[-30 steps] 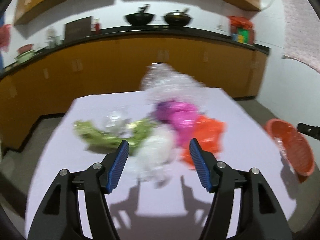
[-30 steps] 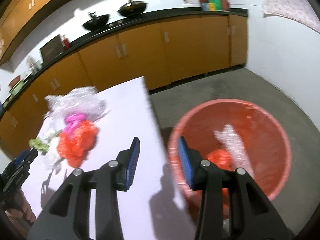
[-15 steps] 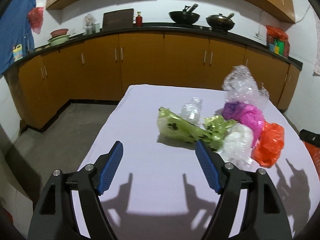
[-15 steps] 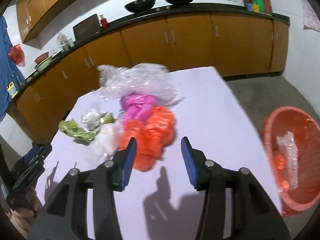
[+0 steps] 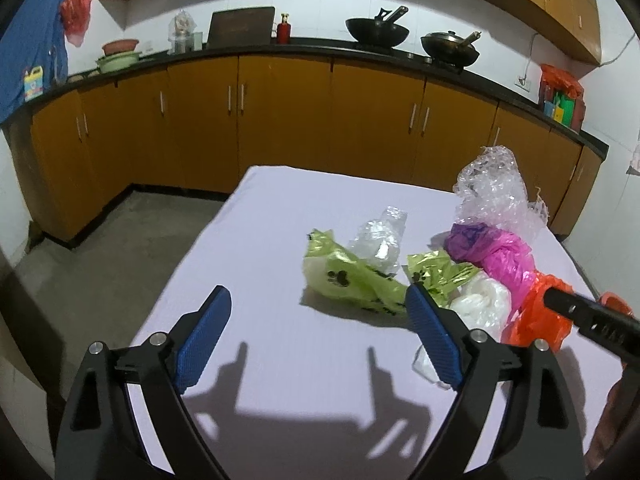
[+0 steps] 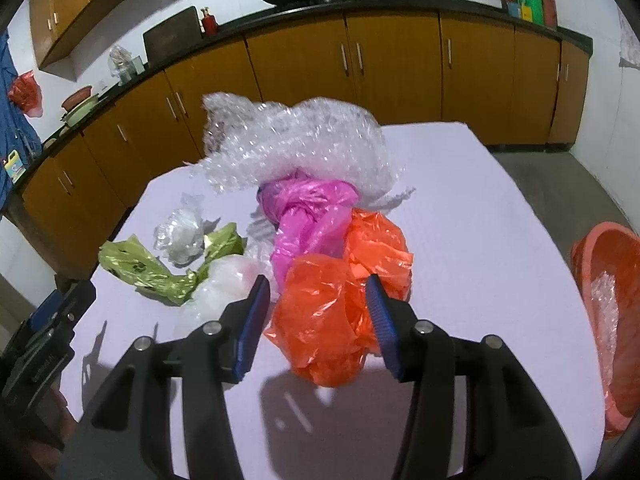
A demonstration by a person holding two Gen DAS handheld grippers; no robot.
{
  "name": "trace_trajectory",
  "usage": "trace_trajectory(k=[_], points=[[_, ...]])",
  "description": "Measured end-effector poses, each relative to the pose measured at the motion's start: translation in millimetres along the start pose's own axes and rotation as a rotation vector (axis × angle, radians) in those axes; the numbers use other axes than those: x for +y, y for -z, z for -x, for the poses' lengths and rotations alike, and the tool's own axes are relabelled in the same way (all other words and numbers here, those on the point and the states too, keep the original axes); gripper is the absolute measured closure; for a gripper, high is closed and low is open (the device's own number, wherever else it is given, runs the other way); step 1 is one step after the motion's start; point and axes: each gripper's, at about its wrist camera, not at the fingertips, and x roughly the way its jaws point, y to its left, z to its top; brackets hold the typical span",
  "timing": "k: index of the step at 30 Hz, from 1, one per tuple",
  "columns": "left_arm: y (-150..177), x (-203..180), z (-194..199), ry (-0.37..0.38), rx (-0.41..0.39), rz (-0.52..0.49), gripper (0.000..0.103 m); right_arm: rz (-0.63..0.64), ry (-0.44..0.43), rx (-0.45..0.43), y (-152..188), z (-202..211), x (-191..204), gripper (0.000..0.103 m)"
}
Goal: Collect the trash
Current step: 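Grasp the green paw-print bag with the left tool while the right tool grasps an orange bag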
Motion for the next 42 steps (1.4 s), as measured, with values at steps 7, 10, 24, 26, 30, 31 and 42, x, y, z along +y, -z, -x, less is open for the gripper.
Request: trace_trajectory(k=[7, 10, 24, 26, 30, 31, 42], points=[[0, -17, -17, 0.028, 0.04, 0.014, 0.015, 0.014, -0.008, 0.018, 6, -5, -7, 0.087], [1, -22, -23, 0.035, 0.057, 0.021, 0.015, 0.026, 0.0, 0.0, 8, 0, -10, 0.091], [-5, -28, -56, 0.016, 0.147, 0.054, 0.035, -0.039, 0.035, -0.028, 11, 19, -46, 0.095], [-5, -26, -61, 0.022, 0.17, 0.071, 0.051, -0.036, 0.034, -0.027, 12, 19, -45, 0.095], [-5, -23, -66, 0.024, 0.193, 0.072, 0.086, -0.03, 0.033, -0.025, 13, 20, -45, 0.095], [-4, -22, -64, 0.021, 0.192, 0.071, 0.091, -0.03, 0.032, -0.025, 13, 21, -45, 0.095], [-9, -1, -27, 0.01, 0.118, 0.067, 0.096, -0.025, 0.024, -0.053, 13, 41, -45, 0.095]])
